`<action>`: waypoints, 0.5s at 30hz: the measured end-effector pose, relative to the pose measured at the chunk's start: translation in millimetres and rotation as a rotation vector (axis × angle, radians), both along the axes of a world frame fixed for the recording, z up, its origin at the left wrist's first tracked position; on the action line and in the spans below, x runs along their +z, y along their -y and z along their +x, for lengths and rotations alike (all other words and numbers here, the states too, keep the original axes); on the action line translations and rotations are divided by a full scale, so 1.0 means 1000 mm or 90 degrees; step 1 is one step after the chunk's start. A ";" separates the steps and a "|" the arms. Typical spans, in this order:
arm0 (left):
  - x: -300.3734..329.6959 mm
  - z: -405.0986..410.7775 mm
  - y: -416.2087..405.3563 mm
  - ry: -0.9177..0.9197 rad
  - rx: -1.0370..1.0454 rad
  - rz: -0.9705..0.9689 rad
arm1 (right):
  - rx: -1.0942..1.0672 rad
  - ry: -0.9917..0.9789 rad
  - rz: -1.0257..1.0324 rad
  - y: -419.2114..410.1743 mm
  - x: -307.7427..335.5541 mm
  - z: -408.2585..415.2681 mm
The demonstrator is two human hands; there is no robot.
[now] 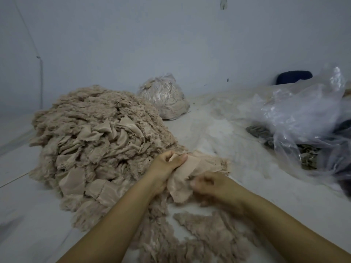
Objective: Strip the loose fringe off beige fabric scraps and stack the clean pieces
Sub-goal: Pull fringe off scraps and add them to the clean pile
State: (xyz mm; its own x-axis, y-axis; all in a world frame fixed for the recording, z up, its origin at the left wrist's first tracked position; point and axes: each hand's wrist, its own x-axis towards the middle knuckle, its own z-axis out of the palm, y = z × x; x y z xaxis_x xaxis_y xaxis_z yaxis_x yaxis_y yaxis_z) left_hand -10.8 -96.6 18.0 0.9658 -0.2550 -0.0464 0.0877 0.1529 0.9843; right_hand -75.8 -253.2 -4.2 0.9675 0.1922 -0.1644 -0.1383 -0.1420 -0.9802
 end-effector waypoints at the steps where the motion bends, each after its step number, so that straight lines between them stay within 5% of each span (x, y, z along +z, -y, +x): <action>1: 0.000 -0.001 0.002 -0.007 -0.020 -0.011 | -0.044 -0.013 0.068 0.001 0.003 0.005; 6: 0.003 0.001 0.023 0.008 0.007 -0.060 | -0.110 -0.025 0.249 -0.003 0.014 0.023; 10: 0.003 0.012 0.026 -0.022 0.057 -0.146 | -0.164 0.024 0.197 -0.004 0.004 0.026; 15: -0.014 0.024 0.026 0.105 0.123 0.085 | -0.375 0.132 0.147 0.021 0.001 0.048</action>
State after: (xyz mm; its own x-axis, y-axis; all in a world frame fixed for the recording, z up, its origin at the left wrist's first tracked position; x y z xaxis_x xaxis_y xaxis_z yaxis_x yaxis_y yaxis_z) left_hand 12.7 -123.1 3.6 0.9932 -0.0679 0.0941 -0.0930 0.0192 0.9955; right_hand -28.3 -274.2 -2.8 0.9287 -0.3703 0.0181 0.0660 0.1171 -0.9909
